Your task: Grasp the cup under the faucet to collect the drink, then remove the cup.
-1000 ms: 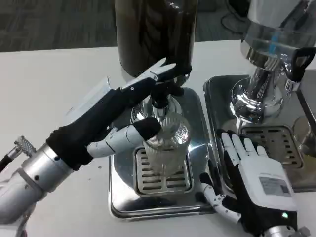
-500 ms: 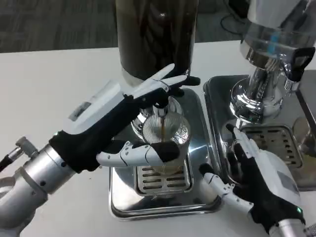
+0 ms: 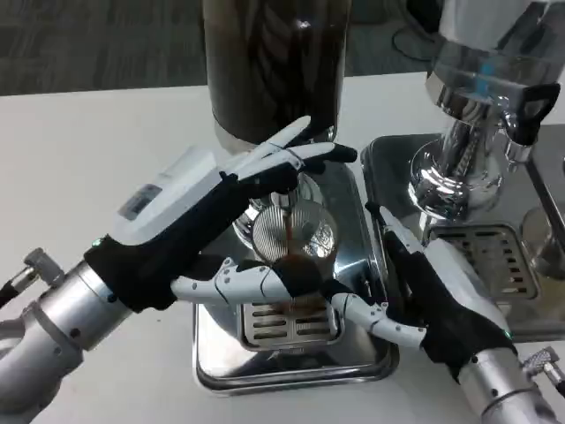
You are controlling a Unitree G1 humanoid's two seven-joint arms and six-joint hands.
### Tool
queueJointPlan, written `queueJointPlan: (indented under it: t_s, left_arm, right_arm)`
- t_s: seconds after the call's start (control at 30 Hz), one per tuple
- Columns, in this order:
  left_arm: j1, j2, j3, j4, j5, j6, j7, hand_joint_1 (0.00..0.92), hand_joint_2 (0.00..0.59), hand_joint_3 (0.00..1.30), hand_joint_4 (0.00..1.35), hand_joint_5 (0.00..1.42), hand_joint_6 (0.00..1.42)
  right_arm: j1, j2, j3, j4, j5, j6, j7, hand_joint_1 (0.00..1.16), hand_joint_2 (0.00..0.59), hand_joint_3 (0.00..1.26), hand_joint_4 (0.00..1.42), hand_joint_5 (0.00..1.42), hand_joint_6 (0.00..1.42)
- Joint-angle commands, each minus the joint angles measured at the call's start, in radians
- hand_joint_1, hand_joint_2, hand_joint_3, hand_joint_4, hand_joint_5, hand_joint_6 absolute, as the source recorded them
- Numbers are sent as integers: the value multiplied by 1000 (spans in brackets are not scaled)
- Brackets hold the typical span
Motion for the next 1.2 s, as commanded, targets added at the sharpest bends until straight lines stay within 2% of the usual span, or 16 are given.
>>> queueJointPlan:
  t_s: [0.03, 0.2, 0.27, 0.37, 0.47, 0.53, 0.6, 0.63, 0.7, 0.73, 0.83, 0.97, 1.2]
  left_arm:
    - [48, 25, -29, 38, 28, 15, -38, 0, 126, 209, 33, 253, 202]
    - [49, 36, -23, 41, 18, 10, -35, 0, 126, 218, 36, 254, 202]
    - [48, 42, -22, 42, 19, 12, -37, 0, 126, 220, 37, 254, 202]
    - [48, 50, -21, 45, 22, 11, -38, 0, 127, 224, 37, 254, 203]
    - [50, 53, -24, 41, 28, 15, -35, 0, 127, 230, 41, 254, 203]
    - [52, 51, -24, 38, 30, 16, -32, 0, 127, 240, 46, 254, 203]
    - [52, 51, -24, 38, 28, 17, -30, 0, 136, 245, 48, 262, 203]
    - [52, 50, -24, 40, 26, 17, -30, 0, 136, 245, 48, 263, 203]
    - [51, 52, -25, 45, 24, 15, -30, 0, 136, 247, 51, 265, 203]
    - [51, 52, -25, 47, 24, 15, -31, 0, 136, 248, 53, 266, 203]
    - [50, 51, -25, 49, 27, 16, -28, 0, 137, 252, 55, 268, 203]
    - [52, 51, -23, 47, 28, 18, -24, 0, 137, 254, 57, 269, 203]
    - [60, 54, -20, 46, 29, 25, -21, 0, 138, 258, 58, 269, 205]
  right_arm:
    - [-31, 20, -10, 36, 35, -29, -12, 449, 216, 0, 0, 0, 0]
    - [-55, 36, -6, 99, 69, -85, -17, 455, 217, 0, 0, 0, 1]
    - [-54, 45, -9, 123, 95, -126, -25, 457, 218, 0, 0, 0, 2]
    - [-63, 35, 7, 135, 86, -160, -19, 478, 217, 0, 0, 0, 3]
    - [-66, 42, 4, 164, 108, -187, -15, 484, 217, 0, 0, 0, 8]
    - [-71, 43, 8, 175, 104, -198, -22, 486, 217, 0, 0, 0, 11]
    - [-90, 17, 36, 180, 34, -217, -44, 499, 210, 0, 0, 0, 20]
    - [-98, 15, 44, 189, 23, -225, -47, 500, 209, 0, 0, 0, 22]
    - [-100, 51, 20, 237, 100, -248, -37, 502, 209, 0, 0, 0, 25]
    - [-105, 60, 17, 255, 115, -260, -39, 504, 209, 0, 0, 0, 37]
    - [-111, 74, 18, 282, 106, -295, -74, 507, 209, 0, 0, 0, 54]
    - [-129, 90, 12, 342, 129, -332, -82, 515, 204, 0, 0, 0, 81]
    - [-158, 110, 8, 447, 185, -440, -65, 554, 192, 0, 0, 0, 146]
